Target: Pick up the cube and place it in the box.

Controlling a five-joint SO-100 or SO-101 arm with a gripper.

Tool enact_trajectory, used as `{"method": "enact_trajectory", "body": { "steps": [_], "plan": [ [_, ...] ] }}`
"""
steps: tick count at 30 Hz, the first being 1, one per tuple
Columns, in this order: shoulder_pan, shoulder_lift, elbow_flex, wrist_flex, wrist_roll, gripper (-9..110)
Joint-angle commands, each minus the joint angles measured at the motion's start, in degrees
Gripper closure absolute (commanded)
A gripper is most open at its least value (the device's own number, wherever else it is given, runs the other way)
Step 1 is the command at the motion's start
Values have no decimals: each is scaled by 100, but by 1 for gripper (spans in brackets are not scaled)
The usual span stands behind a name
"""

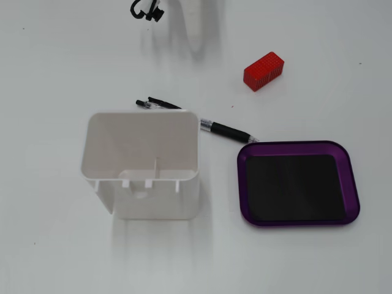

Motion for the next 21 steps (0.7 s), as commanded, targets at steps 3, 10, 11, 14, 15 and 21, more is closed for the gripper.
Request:
{"method": "enact_trajectory", "body": {
  "steps": [3,10,11,14,15,21],
  "plan": [
    [18,492,35,-18,9,102],
    [26,492,35,44,-26,102],
    [26,492,35,44,-53,102],
    [35,475,9,18,-70,102],
    [97,475,-9,0,-79,102],
    [88,105,-1406,-26,-624,102]
  ]
}}
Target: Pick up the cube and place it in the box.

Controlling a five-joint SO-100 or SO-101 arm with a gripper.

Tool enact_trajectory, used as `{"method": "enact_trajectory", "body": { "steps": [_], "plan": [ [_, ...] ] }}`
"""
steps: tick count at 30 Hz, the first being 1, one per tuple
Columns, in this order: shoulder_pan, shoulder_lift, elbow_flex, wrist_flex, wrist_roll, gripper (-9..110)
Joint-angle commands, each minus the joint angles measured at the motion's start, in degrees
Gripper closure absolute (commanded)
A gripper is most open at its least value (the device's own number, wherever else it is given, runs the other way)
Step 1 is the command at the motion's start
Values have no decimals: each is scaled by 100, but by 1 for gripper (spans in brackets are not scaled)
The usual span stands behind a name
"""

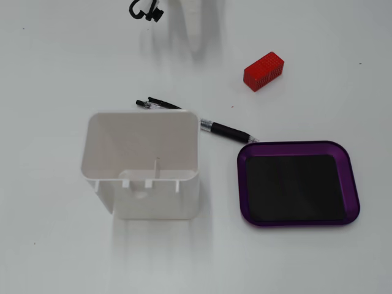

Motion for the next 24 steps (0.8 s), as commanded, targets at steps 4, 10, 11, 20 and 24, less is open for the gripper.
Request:
{"method": "enact_trajectory", "body": {
  "steps": [4,10,11,20,24],
  "plan": [
    [-18,-1468,-1978,53,-246,101],
    [-343,-5036,-3894,483,-246,92],
    [-563,-5572,-4245,633,-255,90],
    [-2153,-9035,-6820,1688,-606,84],
    [-2285,-9782,-7242,1767,-923,84]
  ]
}}
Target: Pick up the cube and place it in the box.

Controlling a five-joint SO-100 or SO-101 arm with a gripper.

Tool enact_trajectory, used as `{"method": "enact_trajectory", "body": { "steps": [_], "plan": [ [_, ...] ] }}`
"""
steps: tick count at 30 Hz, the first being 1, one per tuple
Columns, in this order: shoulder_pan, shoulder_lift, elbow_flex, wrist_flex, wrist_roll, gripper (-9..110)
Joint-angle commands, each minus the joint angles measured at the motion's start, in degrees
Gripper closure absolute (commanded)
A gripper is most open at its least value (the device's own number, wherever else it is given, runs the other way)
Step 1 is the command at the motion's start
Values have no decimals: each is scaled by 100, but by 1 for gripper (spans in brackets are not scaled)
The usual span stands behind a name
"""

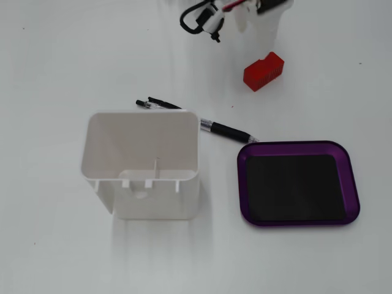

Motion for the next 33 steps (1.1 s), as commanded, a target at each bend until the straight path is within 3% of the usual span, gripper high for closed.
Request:
{"method": "enact_trajectory", "body": {
  "steps": [1,22,33],
  "plan": [
    [-44,-378,-475,53,-193,84],
    [-44,-659,-404,-747,-158,79],
    [-26,-659,536,-1626,-132,79]
  ]
}}
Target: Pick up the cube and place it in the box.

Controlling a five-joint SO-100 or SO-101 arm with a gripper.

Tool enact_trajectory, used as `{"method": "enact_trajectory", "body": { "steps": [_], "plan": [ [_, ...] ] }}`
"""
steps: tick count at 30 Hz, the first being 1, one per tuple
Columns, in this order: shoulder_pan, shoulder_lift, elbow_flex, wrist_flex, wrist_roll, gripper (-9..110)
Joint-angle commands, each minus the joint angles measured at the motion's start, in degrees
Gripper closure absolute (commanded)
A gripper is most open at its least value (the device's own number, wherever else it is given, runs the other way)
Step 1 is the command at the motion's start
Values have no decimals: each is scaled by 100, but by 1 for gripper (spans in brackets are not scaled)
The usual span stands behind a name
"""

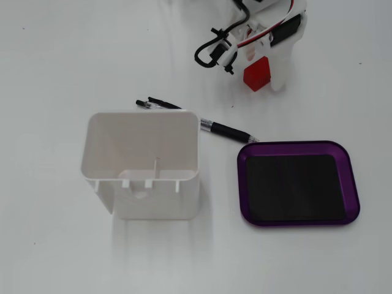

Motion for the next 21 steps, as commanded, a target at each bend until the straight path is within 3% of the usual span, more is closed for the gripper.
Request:
{"method": "enact_trajectory", "body": {
  "steps": [1,5,14,21],
  "plan": [
    [-9,35,141,-237,62,79],
    [-18,35,220,-308,70,81],
    [-9,88,211,-589,88,102],
    [-26,413,-369,-387,79,102]
  ]
}}
